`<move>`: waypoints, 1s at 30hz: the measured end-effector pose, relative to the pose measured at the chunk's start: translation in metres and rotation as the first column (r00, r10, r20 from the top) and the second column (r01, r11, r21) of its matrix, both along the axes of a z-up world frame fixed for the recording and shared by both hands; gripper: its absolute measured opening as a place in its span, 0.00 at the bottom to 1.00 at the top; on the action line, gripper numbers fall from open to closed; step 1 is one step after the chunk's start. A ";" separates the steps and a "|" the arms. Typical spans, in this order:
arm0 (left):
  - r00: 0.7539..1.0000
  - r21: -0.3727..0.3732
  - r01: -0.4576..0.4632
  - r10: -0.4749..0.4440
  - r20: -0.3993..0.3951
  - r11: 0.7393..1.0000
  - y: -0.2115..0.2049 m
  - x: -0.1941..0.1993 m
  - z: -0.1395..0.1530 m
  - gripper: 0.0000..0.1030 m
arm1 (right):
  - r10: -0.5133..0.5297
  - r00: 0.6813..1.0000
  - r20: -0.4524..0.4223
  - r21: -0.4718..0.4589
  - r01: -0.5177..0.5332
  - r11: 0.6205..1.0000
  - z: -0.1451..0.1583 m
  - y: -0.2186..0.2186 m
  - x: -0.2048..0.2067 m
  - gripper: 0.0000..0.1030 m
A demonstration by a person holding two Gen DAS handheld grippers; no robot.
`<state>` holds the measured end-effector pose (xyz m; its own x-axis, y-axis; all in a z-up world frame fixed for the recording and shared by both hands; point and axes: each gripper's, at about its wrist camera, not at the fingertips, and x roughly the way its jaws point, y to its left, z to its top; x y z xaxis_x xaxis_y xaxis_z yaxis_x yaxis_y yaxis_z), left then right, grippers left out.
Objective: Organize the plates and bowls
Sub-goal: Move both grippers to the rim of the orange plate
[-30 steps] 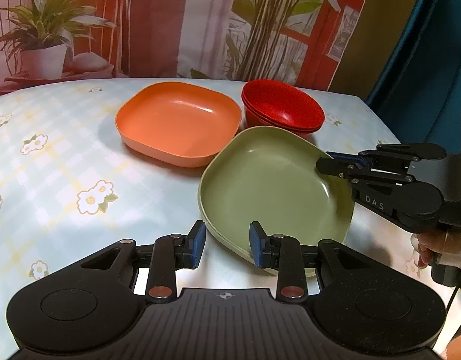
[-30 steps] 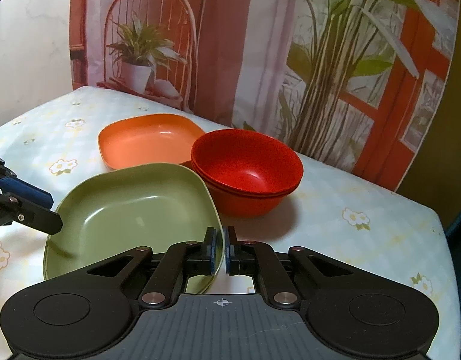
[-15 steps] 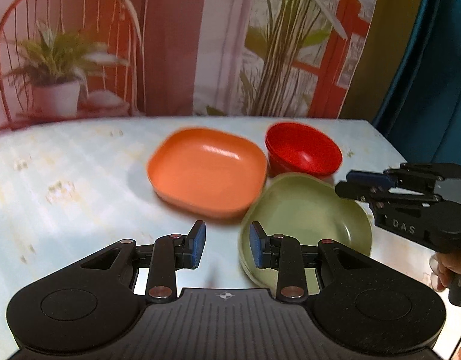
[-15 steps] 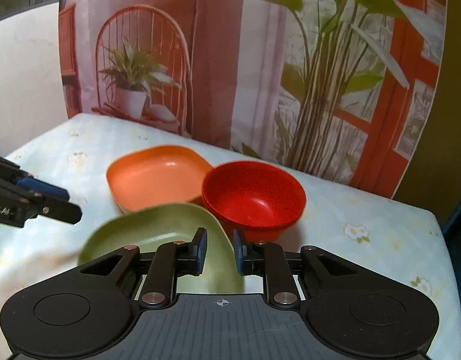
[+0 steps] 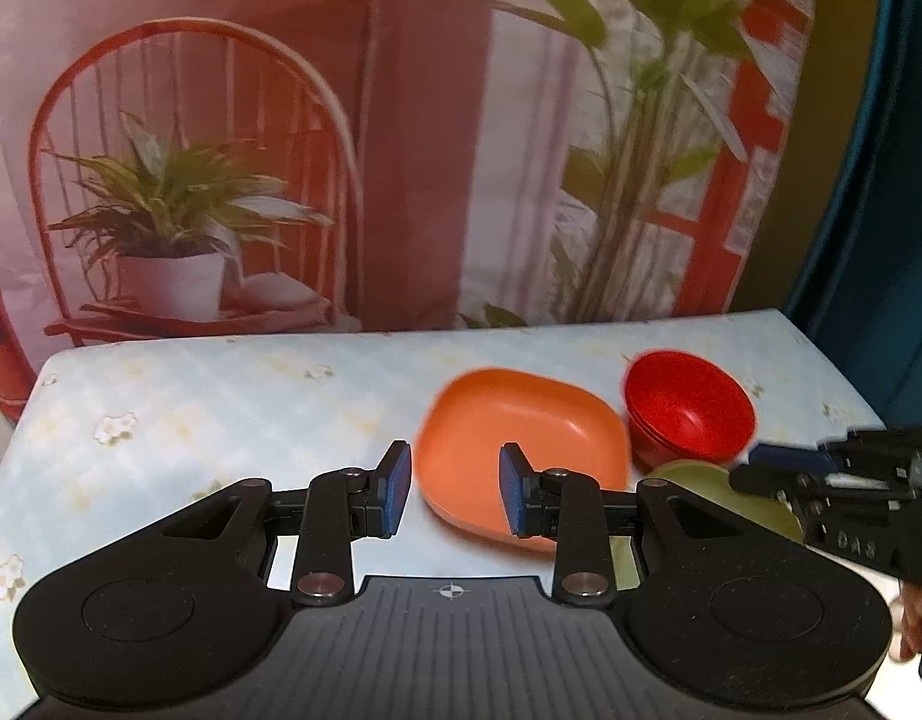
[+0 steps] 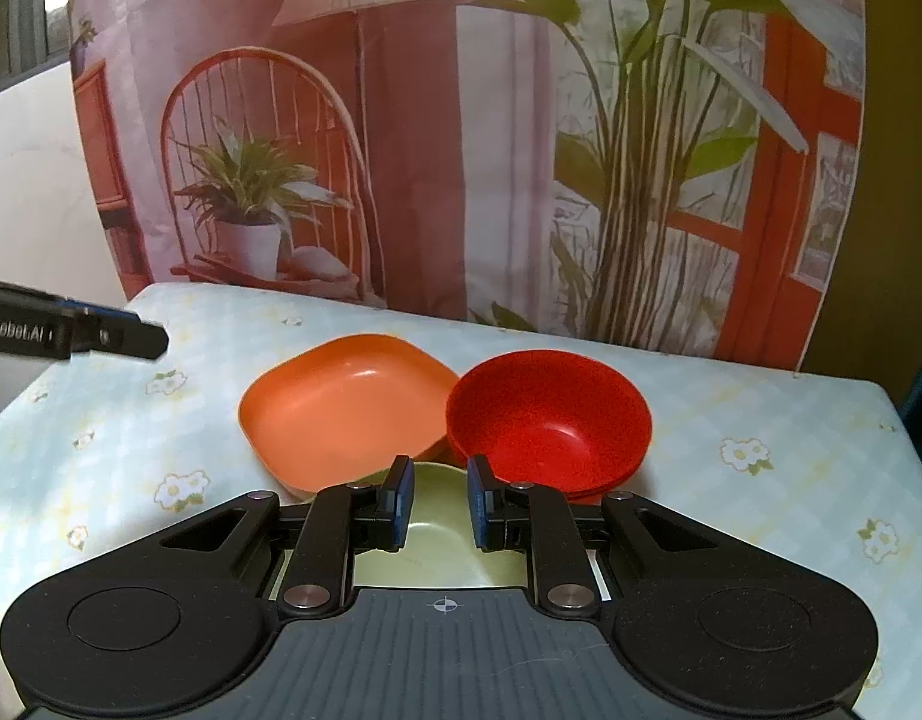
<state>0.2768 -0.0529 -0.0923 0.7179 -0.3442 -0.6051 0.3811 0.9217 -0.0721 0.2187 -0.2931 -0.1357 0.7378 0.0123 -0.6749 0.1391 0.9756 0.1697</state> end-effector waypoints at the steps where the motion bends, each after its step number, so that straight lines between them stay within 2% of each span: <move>1: 1.000 -0.010 -0.007 0.007 -0.001 1.000 0.005 0.004 0.001 0.33 | -0.003 1.000 -0.001 0.003 0.003 1.000 0.000 0.002 0.002 0.17; 9: 1.000 -0.006 -0.006 0.005 -0.017 1.000 0.014 0.033 -0.012 0.33 | -0.038 0.999 -0.016 0.070 0.039 0.997 -0.011 0.013 0.023 0.18; 14: 0.997 -0.035 -0.015 0.012 -0.079 0.999 0.012 0.061 -0.036 0.33 | -0.069 0.997 -0.038 0.114 0.073 0.991 -0.019 0.017 0.043 0.22; 20: 0.988 -0.045 -0.012 0.005 -0.155 0.999 0.000 0.087 -0.067 0.33 | -0.096 0.993 -0.071 0.115 0.103 0.988 -0.029 0.019 0.066 0.22; 26: 0.984 -0.007 0.011 -0.012 -0.180 1.000 -0.009 0.089 -0.090 0.33 | -0.085 0.992 -0.090 0.102 0.094 0.990 -0.036 0.023 0.079 0.22; 30: 0.988 0.040 -0.003 0.009 -0.151 0.999 -0.009 0.085 -0.094 0.32 | -0.071 0.992 -0.099 0.092 0.080 0.992 -0.040 0.024 0.084 0.22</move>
<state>0.3621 -0.0617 -0.1867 0.6191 -0.3140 -0.7199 0.3632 0.9271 -0.0920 0.3031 -0.2690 -0.1756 0.6710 0.0266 -0.7410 0.2322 0.9415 0.2441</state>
